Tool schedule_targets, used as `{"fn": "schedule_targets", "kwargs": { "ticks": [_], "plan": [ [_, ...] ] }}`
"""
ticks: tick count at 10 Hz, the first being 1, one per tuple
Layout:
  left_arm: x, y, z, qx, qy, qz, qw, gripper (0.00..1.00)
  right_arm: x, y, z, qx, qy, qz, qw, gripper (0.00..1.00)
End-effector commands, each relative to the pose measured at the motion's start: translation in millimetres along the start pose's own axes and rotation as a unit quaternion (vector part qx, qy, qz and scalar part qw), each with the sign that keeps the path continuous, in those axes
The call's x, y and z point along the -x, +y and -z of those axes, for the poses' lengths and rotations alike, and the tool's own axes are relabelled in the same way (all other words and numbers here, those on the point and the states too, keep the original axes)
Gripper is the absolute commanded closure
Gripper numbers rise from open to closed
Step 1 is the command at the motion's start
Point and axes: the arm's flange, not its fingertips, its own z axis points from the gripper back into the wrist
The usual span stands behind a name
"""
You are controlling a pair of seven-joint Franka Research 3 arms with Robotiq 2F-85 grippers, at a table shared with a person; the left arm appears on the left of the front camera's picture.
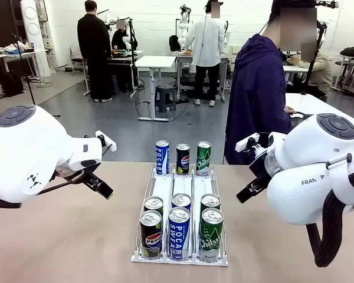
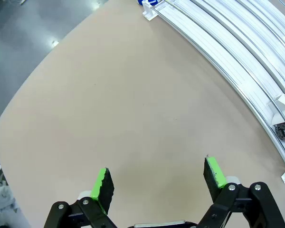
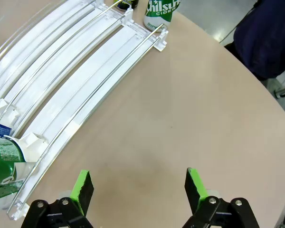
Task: Retrieve and hand over the desired beverage to the person.
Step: Pick up a can of the same type that the person held from the Automatic Can Dispenser.
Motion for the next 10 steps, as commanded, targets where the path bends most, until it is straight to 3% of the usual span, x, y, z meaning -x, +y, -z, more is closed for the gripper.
{"fn": "schedule_targets", "kwargs": {
  "ticks": [1,6,8,10],
  "plan": [
    [0.0,0.1,0.0,0.0,0.0,0.0,1.0,0.0,0.0,-0.1,0.0,0.0,0.0,0.0,1.0,0.0],
    [0.0,0.0,0.0,0.0,0.0,0.0,1.0,0.0,0.0,0.0,0.0,0.0,0.0,0.0,1.0,0.0],
    [-22.2,1.9,-86.0,-0.083,-0.081,0.019,0.993,0.0,-22.4,-0.1,-88.3,0.068,-0.019,-0.01,0.997,0.0],
    [-60.1,16.7,-168.2,-0.087,-0.108,0.037,0.99,0.0,-59.4,-5.1,-173.1,0.097,-0.044,-0.008,0.994,0.0]
  ]
}}
